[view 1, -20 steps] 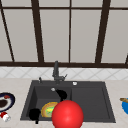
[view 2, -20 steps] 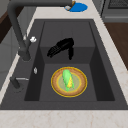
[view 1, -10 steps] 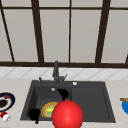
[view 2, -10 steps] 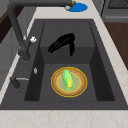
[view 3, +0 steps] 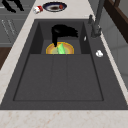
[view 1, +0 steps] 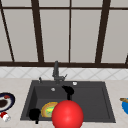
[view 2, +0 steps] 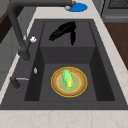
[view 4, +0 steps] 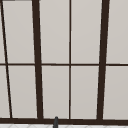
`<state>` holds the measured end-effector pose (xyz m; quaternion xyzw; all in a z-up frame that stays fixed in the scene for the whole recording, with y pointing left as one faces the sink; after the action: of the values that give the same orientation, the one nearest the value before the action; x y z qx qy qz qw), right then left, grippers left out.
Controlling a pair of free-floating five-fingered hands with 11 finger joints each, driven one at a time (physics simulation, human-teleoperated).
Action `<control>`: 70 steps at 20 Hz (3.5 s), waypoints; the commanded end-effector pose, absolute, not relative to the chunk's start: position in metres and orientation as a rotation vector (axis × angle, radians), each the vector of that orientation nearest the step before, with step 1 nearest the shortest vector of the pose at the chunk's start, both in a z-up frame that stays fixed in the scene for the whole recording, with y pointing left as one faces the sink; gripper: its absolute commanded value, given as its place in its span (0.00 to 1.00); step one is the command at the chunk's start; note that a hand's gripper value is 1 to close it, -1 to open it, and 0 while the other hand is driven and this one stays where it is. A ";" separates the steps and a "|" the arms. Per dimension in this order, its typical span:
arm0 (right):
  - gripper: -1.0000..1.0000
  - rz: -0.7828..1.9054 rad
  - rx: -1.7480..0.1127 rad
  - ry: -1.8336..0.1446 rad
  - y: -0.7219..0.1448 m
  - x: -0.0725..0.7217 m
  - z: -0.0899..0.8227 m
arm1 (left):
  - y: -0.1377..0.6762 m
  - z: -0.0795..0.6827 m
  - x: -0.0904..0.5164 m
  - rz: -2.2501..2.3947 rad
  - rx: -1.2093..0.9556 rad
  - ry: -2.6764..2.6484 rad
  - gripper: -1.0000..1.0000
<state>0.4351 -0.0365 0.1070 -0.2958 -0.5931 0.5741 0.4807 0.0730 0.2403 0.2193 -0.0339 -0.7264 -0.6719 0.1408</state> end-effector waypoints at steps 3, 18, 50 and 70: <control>0.00 1.402 -0.701 -1.424 -0.073 0.427 0.130 | 0.240 0.219 0.073 -1.940 -0.098 -2.098 0.50; 0.00 1.457 -0.753 -1.394 -0.159 0.404 0.145 | 0.240 0.219 0.073 -1.940 -0.098 -2.098 0.50; 0.00 1.642 -1.039 -1.217 -0.231 0.387 0.154 | 0.240 0.219 0.073 -1.940 -0.098 -2.098 0.50; 0.00 1.534 -1.079 -1.422 -0.185 0.453 0.174 | 0.240 0.219 0.073 -1.940 -0.098 -2.098 0.50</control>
<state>0.4369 -0.1906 0.1635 -0.4255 -0.5248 0.6273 0.3875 0.0730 0.2403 0.2193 -0.0339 -0.7264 -0.6719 0.1408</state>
